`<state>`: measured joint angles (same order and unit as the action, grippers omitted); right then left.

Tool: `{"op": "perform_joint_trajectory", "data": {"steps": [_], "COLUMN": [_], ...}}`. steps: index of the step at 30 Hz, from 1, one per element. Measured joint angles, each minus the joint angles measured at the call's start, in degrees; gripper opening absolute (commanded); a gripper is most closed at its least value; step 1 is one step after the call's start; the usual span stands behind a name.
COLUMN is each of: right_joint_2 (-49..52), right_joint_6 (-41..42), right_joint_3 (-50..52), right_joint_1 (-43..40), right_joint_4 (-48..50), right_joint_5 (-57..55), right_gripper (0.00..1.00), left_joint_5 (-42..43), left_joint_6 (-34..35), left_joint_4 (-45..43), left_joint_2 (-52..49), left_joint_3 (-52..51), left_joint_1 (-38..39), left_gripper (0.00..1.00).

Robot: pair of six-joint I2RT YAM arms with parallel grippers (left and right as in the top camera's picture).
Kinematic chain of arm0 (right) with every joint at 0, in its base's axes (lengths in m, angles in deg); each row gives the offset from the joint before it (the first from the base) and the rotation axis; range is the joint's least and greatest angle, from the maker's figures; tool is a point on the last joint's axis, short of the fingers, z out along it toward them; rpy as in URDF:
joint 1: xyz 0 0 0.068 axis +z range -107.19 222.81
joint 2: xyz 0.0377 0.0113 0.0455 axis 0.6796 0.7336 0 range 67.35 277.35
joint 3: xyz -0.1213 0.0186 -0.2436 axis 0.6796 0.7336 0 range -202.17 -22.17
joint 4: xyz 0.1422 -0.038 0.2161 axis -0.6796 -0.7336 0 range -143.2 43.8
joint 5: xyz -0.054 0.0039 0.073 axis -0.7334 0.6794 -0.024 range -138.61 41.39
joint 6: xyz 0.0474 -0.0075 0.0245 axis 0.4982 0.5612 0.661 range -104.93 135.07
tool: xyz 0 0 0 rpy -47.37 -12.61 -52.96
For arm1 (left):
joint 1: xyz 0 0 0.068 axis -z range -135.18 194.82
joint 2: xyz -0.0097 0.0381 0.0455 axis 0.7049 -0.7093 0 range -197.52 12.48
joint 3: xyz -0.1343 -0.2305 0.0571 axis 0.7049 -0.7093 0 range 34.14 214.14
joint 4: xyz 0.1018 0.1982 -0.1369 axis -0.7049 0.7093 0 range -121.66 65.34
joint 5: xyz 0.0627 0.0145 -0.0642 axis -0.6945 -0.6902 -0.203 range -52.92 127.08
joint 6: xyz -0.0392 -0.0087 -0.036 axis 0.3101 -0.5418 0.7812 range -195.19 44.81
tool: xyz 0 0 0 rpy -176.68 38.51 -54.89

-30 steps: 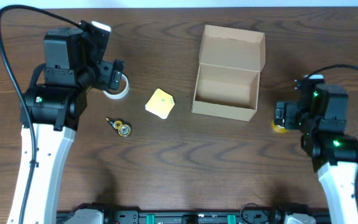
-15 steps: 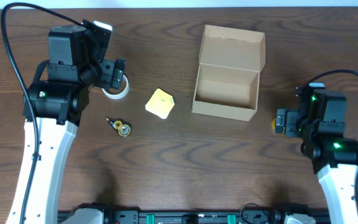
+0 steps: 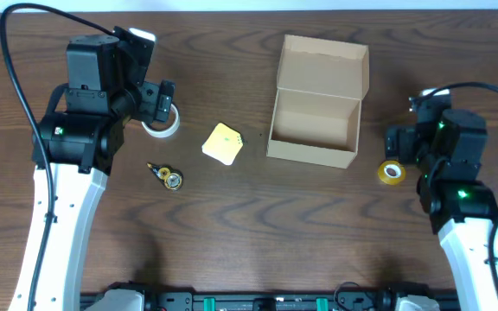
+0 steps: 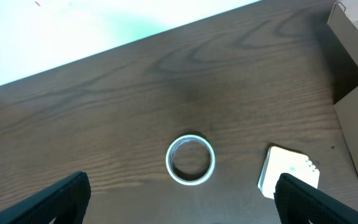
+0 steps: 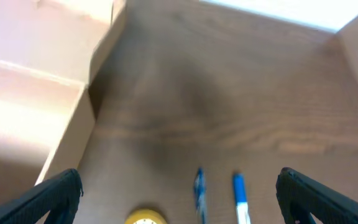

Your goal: Pack container

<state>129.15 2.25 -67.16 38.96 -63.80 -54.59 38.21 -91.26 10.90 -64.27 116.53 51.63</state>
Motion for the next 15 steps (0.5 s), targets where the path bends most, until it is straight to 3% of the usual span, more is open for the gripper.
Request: {"op": "perform_joint_trajectory", "data": {"steps": [7,15], "right_joint_2": [0.07,0.07], "right_joint_6": [-0.61,12.46], "right_joint_3": [0.07,0.2], "right_joint_1": [0.0,0.0], "right_joint_4": [9.2,-11.76], "right_joint_5": [-0.37,1.14], "right_gripper": [0.99,0.99], "left_joint_5": [0.2,0.22], "left_joint_6": [0.02,0.42], "left_joint_4": [-0.35,-0.44], "left_joint_2": [0.0,0.0], "left_joint_3": [0.0,0.0], "left_joint_1": [0.0,0.0], "left_gripper": [0.96,0.95]}}
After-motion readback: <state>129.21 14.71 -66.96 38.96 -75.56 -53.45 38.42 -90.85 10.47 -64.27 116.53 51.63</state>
